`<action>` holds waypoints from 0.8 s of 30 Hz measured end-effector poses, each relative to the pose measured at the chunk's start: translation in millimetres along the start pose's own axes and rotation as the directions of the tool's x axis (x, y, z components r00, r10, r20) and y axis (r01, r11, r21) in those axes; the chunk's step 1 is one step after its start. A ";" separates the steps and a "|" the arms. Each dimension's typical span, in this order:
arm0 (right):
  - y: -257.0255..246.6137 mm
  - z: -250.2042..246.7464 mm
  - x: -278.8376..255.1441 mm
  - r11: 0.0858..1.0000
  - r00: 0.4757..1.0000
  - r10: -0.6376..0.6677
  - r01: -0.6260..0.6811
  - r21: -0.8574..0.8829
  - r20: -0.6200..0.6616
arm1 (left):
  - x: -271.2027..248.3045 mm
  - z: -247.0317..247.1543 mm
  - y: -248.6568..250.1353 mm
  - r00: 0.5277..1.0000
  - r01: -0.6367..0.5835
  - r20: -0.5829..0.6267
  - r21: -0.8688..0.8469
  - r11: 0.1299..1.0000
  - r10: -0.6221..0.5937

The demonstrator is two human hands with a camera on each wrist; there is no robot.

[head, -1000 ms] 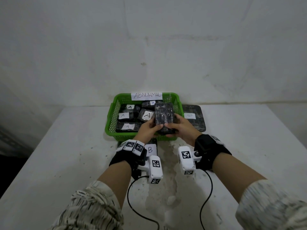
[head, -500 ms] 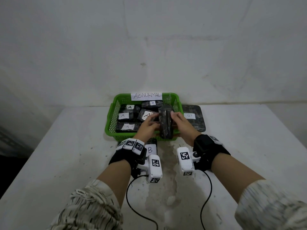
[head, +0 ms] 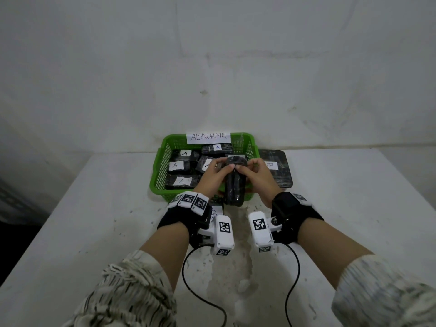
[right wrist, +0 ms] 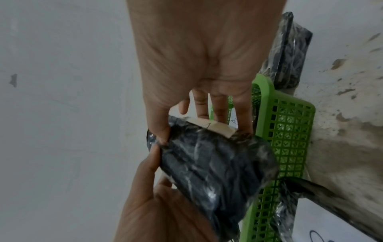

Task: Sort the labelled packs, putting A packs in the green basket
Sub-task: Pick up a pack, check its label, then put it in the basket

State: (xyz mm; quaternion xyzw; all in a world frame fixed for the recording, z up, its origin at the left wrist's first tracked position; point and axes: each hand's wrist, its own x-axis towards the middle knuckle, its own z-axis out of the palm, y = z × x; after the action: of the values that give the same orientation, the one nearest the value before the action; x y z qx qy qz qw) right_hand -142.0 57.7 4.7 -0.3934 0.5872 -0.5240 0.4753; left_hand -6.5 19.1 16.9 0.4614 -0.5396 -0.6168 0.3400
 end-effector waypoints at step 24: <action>8.6 -1.7 -2.4 0.997 0.983 0.067 -0.072 0.021 0.169 | 0.1 -2.9 -4.4 0.997 0.014 0.073 0.040 0.999 -0.016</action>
State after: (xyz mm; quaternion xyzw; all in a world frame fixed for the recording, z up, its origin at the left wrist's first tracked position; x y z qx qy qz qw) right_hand -142.8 61.6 -3.5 -0.4088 0.5512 -0.4801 0.5464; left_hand -3.5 18.8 12.6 0.4491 -0.5603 -0.6250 0.3061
